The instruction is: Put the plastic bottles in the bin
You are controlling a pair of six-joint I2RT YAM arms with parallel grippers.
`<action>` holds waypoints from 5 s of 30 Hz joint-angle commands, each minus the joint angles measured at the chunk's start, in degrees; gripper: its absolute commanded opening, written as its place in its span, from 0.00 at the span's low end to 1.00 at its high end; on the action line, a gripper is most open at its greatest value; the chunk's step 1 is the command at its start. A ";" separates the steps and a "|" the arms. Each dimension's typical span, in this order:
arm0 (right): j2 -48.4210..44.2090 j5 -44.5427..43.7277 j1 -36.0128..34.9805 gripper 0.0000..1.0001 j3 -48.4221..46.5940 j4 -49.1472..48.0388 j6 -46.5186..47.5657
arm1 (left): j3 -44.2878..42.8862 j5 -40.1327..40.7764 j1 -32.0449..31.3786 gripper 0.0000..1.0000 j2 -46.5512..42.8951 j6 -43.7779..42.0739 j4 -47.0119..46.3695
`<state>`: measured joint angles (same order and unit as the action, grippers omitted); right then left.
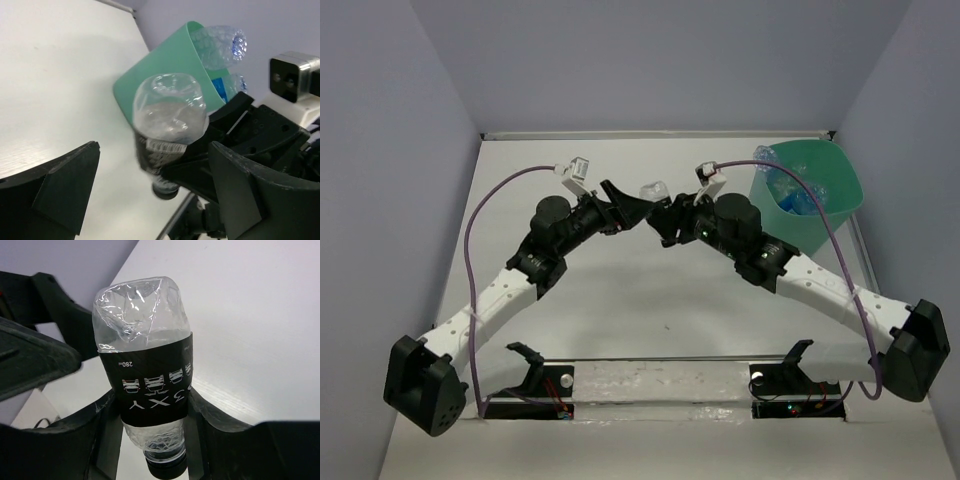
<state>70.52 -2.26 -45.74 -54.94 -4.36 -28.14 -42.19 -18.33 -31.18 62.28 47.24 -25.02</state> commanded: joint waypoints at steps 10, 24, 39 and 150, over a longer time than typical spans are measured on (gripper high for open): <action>-13.03 -37.09 12.03 0.20 -17.65 11.91 20.84 | -12.92 21.56 0.06 0.99 -19.65 -29.04 29.23; -6.80 -31.53 42.46 0.19 -17.84 19.91 19.54 | -6.23 19.90 -0.98 0.99 -24.04 -31.77 28.00; -6.45 -25.60 45.47 0.78 -14.93 26.07 15.66 | -6.41 23.51 -4.68 0.99 -25.72 -32.92 28.97; -34.75 45.68 52.42 0.90 -2.20 -17.51 -17.11 | -16.77 31.07 -2.48 0.99 -32.49 -35.47 24.22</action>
